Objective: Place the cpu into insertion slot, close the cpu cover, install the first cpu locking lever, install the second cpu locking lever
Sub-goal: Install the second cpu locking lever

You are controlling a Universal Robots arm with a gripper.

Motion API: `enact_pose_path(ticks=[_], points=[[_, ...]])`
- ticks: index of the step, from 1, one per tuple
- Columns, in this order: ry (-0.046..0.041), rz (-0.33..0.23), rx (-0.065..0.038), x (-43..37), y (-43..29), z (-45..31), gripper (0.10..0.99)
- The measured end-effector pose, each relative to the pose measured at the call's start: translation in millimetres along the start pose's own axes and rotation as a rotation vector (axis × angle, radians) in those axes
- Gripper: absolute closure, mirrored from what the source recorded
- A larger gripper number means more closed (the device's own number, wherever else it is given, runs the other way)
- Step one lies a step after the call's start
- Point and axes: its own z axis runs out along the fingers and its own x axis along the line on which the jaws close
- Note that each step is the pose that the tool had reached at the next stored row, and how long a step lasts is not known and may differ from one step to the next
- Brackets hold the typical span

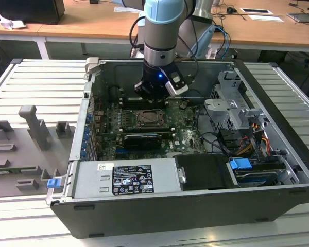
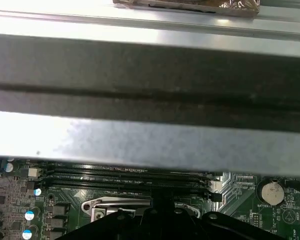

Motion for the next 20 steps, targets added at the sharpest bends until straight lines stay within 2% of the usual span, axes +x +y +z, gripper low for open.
enact_pose_path(ticks=[3,10,20], points=[[0.0000,0.000,-0.001,0.3,-5.1,-0.6,0.980],[0.0000,0.000,0.000,0.6,-8.7,-1.1,0.980],[0.0000,0.000,-0.001,0.5,-8.5,-3.5,0.980]])
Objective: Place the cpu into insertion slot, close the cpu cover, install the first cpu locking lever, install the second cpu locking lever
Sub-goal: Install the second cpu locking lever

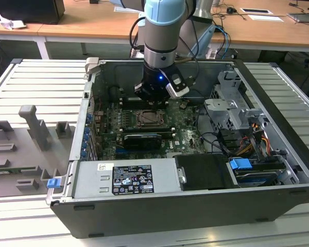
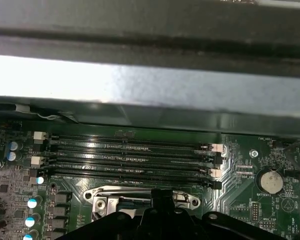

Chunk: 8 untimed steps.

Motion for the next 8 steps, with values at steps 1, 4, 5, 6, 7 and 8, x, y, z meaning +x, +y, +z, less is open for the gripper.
enact_pose_path(ticks=[1,4,5,6,7,8], points=[[-0.0001,0.000,0.000,0.0,0.1,-0.7,0.980],[0.0000,0.000,0.000,-0.1,0.5,-4.3,0.980],[0.0000,0.000,0.000,-0.2,0.8,-6.7,0.980],[0.0000,0.000,0.000,-0.2,0.9,-7.5,0.980],[0.0000,0.000,0.000,-0.3,1.1,-9.1,0.980],[-0.0002,0.000,0.000,-0.3,1.0,-9.2,0.980]])
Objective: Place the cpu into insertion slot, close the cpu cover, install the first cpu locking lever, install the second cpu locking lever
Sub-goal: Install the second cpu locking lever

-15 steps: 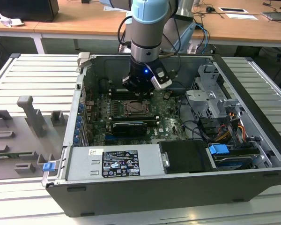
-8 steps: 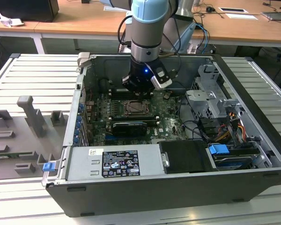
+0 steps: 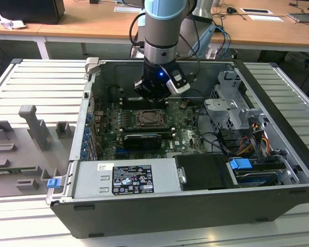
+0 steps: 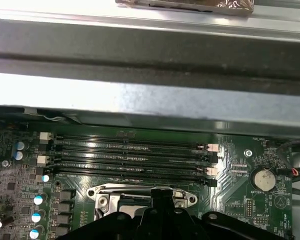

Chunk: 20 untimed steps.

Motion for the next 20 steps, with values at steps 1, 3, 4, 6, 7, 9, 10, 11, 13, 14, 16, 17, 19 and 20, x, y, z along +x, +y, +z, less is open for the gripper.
enact_pose_path(ticks=[1,3,4,6,7,9,10,11,13,14,16,17,19,20], points=[[0.0002,0.000,0.000,0.0,-0.3,-0.1,0.980],[0.0003,0.000,0.000,0.1,-1.2,-0.3,0.980],[0.0002,0.000,0.000,0.1,-1.8,-0.4,0.980],[0.0002,0.000,0.000,0.3,-3.6,-0.6,0.980],[0.0002,0.000,0.000,0.3,-4.6,-0.7,0.980],[0.0003,0.000,0.000,0.4,-6.6,-0.9,0.980],[0.0002,0.000,0.000,0.5,-7.4,-1.0,0.980],[0.0002,0.000,0.000,0.6,-8.3,-1.1,0.980],[0.0003,0.000,0.000,0.7,-10.6,-1.4,0.980],[0.0002,0.000,0.000,0.8,-11.9,-1.6,0.980],[0.0002,0.000,0.000,0.9,-14.0,-1.8,0.980],[0.0002,0.000,0.000,1.0,-14.5,-1.9,0.980],[0.0001,0.000,0.000,1.0,-14.8,-1.9,0.980],[0.0003,0.000,0.000,1.0,-14.8,-2.1,0.980]])
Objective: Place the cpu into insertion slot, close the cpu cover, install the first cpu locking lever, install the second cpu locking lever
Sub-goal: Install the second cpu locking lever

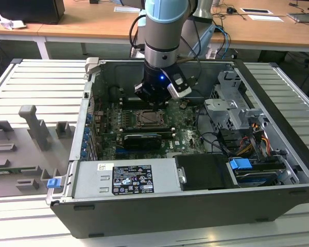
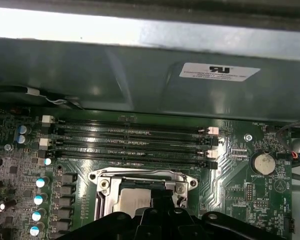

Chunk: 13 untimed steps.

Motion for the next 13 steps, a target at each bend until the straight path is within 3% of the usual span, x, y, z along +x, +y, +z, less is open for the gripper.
enact_pose_path(ticks=[5,13], points=[[0.0000,0.000,0.000,-0.3,1.1,-10.9,0.980],[0.0000,0.000,0.000,0.2,-7.4,-12.1,0.980]])
